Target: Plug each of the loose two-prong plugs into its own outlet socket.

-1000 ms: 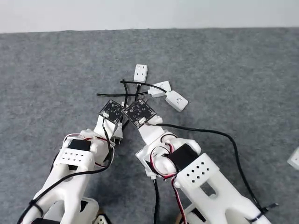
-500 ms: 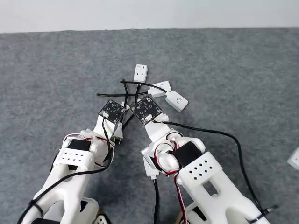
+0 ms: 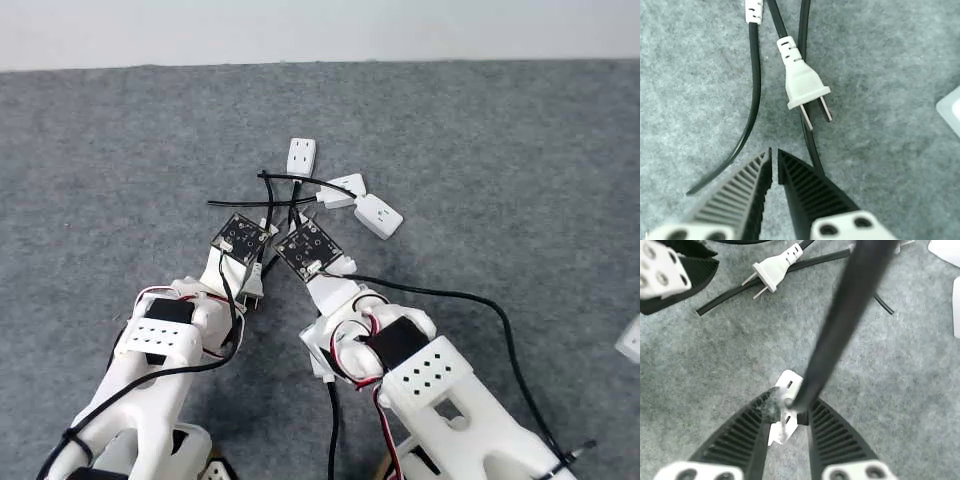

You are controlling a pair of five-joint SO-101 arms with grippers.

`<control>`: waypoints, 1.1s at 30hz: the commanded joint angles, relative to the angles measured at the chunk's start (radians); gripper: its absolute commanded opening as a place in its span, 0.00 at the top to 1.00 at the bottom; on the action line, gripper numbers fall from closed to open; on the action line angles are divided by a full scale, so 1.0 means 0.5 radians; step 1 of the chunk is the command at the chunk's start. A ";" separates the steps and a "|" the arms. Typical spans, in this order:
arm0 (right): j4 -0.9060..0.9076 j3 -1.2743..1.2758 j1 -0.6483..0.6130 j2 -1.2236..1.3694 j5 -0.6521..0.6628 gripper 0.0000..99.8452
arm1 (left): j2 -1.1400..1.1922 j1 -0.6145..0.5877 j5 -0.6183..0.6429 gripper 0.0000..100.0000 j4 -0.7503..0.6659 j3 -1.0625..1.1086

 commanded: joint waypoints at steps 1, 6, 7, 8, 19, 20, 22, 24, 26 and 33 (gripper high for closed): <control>-0.038 0.012 -0.011 0.008 0.018 0.99 | -0.080 -0.012 0.021 0.99 -0.061 0.011; -0.072 0.012 -0.005 0.011 -0.021 0.99 | -0.126 -0.012 0.021 0.99 -0.068 0.038; -0.075 0.015 -0.005 0.011 -0.021 0.99 | -0.135 -0.012 0.021 0.99 -0.068 0.041; -0.084 0.021 0.002 0.011 -0.021 0.99 | -0.138 -0.012 0.021 0.99 -0.068 0.041; -0.186 0.086 0.087 -0.011 -0.071 0.99 | -0.138 -0.012 0.021 0.99 -0.064 0.041; -0.186 0.083 0.087 -0.011 -0.071 0.99 | -0.138 -0.012 0.021 0.99 -0.064 0.041; -0.189 0.074 0.087 -0.014 -0.074 0.99 | -0.138 -0.012 0.021 0.99 -0.064 0.041; -0.176 0.043 0.094 -0.014 -0.074 0.99 | -0.138 -0.012 0.021 0.99 -0.064 0.041; -0.140 0.000 0.173 -0.014 -0.074 0.99 | -0.138 -0.012 0.021 0.99 -0.064 0.041; 0.170 -0.224 0.713 0.011 0.052 0.99 | -0.138 -0.012 0.021 0.99 -0.061 0.041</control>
